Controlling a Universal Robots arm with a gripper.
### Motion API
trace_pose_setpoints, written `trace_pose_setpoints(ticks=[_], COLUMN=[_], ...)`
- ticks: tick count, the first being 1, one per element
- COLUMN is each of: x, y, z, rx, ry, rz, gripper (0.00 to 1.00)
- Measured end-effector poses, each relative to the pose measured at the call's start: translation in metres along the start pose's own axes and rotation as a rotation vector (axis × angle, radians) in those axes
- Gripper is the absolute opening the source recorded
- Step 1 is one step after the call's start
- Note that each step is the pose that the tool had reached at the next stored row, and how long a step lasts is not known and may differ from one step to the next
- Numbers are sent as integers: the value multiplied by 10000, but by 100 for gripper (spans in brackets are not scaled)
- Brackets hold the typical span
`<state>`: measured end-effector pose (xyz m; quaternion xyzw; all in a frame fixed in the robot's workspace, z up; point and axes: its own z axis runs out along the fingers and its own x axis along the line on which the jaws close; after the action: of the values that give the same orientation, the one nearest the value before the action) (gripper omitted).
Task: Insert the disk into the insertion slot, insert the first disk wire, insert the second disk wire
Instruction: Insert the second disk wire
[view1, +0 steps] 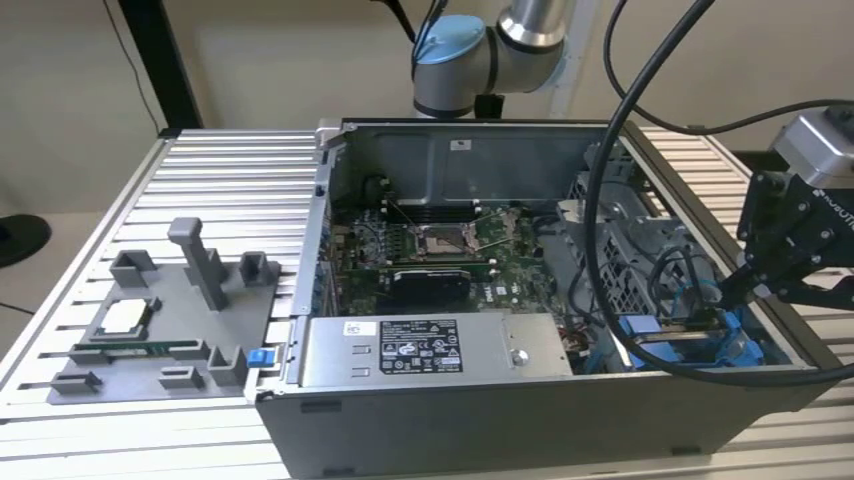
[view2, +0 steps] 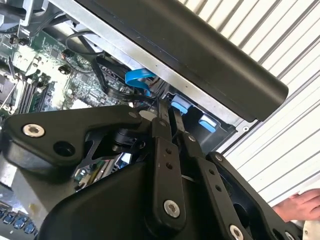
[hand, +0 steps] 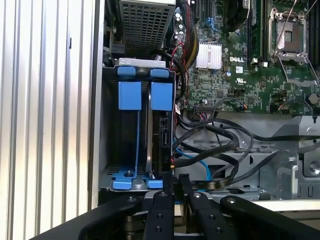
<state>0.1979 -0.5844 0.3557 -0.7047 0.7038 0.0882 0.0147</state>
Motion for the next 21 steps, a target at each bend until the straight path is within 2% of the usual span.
trace_pose_setpoints(ticks=[2, 3, 21], x=[0, 0, -1], y=[0, 0, 1], z=[0, 0, -12], rx=[0, 0, -2], ry=[0, 0, -2], rz=[0, 0, 0], gripper=[100, 0, 0])
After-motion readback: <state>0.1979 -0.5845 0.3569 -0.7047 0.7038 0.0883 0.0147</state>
